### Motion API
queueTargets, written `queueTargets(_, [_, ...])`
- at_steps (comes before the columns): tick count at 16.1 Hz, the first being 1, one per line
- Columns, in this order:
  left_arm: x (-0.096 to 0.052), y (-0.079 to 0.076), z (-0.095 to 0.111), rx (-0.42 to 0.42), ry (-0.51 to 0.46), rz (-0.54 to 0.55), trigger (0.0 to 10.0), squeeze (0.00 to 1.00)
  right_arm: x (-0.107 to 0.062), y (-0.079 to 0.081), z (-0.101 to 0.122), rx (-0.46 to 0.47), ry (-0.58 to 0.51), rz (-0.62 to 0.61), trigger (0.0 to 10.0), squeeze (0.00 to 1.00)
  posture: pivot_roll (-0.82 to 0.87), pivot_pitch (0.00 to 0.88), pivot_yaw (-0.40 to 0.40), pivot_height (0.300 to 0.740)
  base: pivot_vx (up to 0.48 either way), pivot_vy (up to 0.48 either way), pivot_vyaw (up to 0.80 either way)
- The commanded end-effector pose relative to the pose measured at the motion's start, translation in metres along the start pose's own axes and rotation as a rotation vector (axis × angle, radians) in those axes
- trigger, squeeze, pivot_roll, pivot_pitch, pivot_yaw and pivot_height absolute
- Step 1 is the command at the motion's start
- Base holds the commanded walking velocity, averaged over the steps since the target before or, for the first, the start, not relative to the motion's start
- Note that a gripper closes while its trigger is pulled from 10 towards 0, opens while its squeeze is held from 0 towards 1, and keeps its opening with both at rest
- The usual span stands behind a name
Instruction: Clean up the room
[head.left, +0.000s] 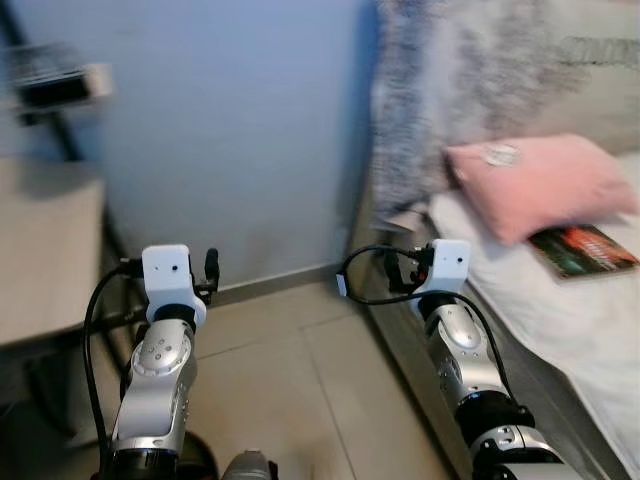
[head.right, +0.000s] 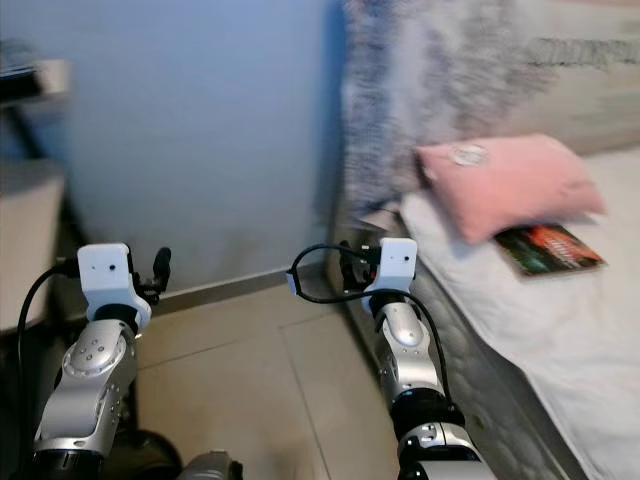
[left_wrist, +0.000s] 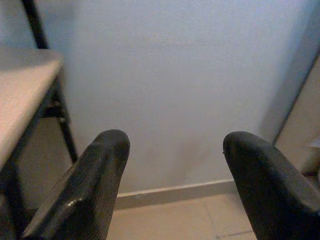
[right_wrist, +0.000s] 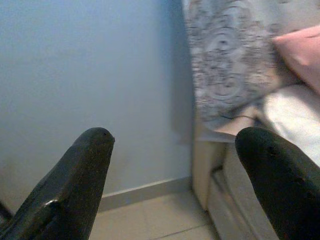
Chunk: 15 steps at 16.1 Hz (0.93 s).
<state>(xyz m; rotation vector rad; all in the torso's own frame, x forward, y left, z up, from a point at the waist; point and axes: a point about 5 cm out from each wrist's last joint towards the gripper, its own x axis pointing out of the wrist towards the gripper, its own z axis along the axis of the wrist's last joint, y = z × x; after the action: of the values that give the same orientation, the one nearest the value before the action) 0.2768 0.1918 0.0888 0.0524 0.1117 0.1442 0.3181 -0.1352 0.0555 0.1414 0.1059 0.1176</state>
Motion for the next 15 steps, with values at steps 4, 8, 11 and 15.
queueTargets(4, [0.004,-0.012,0.016,0.056,-0.075,-0.115,10.0,0.00,0.003,0.002,0.003,-0.022,-0.009,0.000,10.0,0.00,0.13,0.000,-0.053,0.714,0.360,0.000,0.14])
queueTargets(8, [0.005,-0.017,0.019,0.107,-0.083,-0.186,10.0,0.00,0.004,0.005,0.001,-0.027,-0.006,0.004,10.0,0.00,0.13,0.000,-0.052,0.714,0.480,0.000,0.00])
queueTargets(11, [0.006,-0.021,0.019,0.126,-0.073,-0.220,10.0,0.00,0.003,0.007,-0.001,-0.027,-0.001,0.011,10.0,0.00,0.13,0.000,-0.050,0.714,0.480,0.000,0.00])
queueTargets(15, [0.010,-0.018,0.022,0.111,-0.077,-0.213,10.0,0.00,0.003,0.010,-0.002,-0.028,0.006,0.024,10.0,0.00,0.13,0.000,-0.054,0.714,0.474,0.000,0.00])
